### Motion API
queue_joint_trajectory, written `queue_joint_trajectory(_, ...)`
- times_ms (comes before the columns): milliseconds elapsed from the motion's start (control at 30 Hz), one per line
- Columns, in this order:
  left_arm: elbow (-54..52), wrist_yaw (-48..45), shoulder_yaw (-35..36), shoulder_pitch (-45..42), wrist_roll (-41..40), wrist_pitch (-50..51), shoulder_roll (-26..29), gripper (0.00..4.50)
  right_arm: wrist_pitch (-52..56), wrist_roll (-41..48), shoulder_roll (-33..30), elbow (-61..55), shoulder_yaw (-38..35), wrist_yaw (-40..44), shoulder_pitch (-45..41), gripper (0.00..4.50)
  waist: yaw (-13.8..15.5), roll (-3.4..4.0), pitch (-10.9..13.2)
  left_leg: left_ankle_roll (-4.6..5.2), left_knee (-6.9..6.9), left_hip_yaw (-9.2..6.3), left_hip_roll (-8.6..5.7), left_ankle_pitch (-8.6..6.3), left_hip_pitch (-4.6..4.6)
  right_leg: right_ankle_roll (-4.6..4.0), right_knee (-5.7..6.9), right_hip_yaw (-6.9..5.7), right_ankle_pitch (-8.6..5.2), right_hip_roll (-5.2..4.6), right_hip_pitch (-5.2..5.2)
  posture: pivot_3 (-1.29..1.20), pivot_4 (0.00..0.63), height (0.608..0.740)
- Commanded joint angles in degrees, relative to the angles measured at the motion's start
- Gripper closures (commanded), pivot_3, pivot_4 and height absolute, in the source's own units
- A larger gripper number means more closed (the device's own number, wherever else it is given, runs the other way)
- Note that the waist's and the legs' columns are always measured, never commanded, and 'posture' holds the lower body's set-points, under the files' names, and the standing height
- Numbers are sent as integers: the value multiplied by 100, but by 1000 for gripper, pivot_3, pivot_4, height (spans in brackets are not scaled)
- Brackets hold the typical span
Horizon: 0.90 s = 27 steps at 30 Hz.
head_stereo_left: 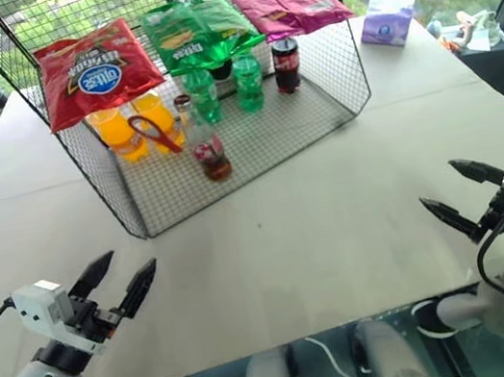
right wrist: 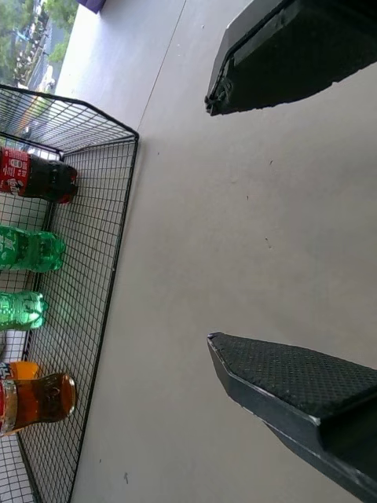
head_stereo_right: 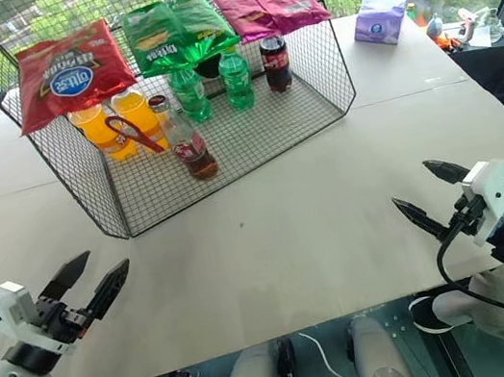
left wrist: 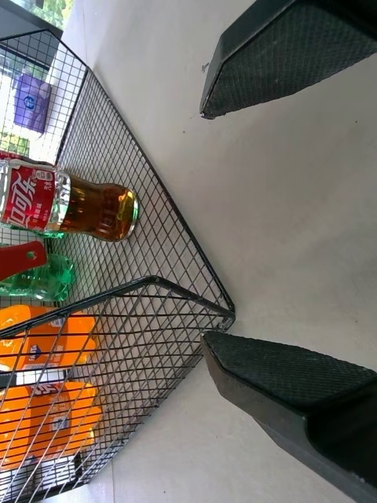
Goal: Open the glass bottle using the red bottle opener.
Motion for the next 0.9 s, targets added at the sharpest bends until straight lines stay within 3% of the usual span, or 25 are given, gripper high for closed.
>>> queue_joint_trajectory(33,-319,-69,-22,-41,44,-133,9,47,-196,113,98,-126,-74,-19,-125,0,0,0,0,0,0,0,0,0,0,0,0,0,0,0,0,0,150,740)
queue_joint_trajectory(433,-1128,-232,-603,-406,-142,-113,-189,47,-67,1009,480,-1393,531,128,-725,0,2,1,1,23,-1,0,0,13,-2,-12,0,-1,8,4,0,0,150,740)
queue_joint_trajectory(900,-2071,2458,-1176,-1914,-155,1538,-418,47,474,1369,306,-2441,817,-348,-907,0,32,-7,4,24,3,-7,-7,15,0,-11,2,-4,9,11,17,0,150,740)
